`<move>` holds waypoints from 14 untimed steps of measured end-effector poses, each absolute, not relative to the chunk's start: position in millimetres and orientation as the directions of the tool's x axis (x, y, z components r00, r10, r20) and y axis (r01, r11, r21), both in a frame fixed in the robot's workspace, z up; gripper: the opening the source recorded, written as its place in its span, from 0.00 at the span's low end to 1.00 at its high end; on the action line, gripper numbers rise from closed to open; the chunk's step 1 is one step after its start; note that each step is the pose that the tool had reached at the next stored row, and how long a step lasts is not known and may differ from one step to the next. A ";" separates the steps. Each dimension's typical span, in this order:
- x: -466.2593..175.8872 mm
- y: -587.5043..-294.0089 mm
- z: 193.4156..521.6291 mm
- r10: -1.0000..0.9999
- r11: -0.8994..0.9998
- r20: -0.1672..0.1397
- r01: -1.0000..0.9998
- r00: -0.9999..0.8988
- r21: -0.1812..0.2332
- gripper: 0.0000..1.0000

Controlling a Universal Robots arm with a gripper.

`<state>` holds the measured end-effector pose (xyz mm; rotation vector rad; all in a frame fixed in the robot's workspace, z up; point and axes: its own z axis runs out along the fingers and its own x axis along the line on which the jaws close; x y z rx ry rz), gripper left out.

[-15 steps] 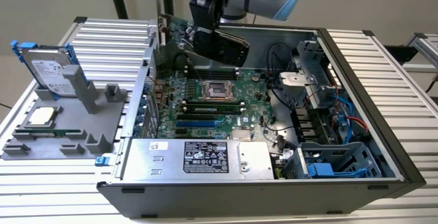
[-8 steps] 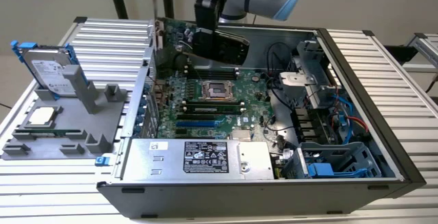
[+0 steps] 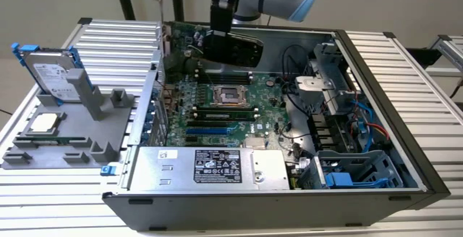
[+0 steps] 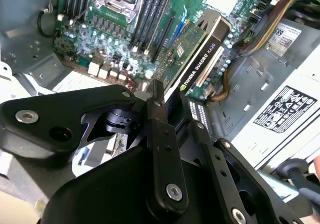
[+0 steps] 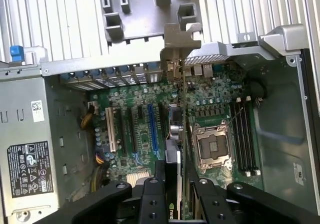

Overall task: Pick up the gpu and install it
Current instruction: 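Insert the gpu into the slot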

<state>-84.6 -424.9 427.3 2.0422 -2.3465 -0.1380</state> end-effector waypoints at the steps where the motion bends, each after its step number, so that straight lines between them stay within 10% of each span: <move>1: -84.6 -424.9 427.3 -0.990 0.130 -0.037 -0.988 -0.134 0.085 0.00; 14: -83.8 -424.2 424.5 -0.991 0.126 -0.039 -0.990 -0.129 0.068 0.00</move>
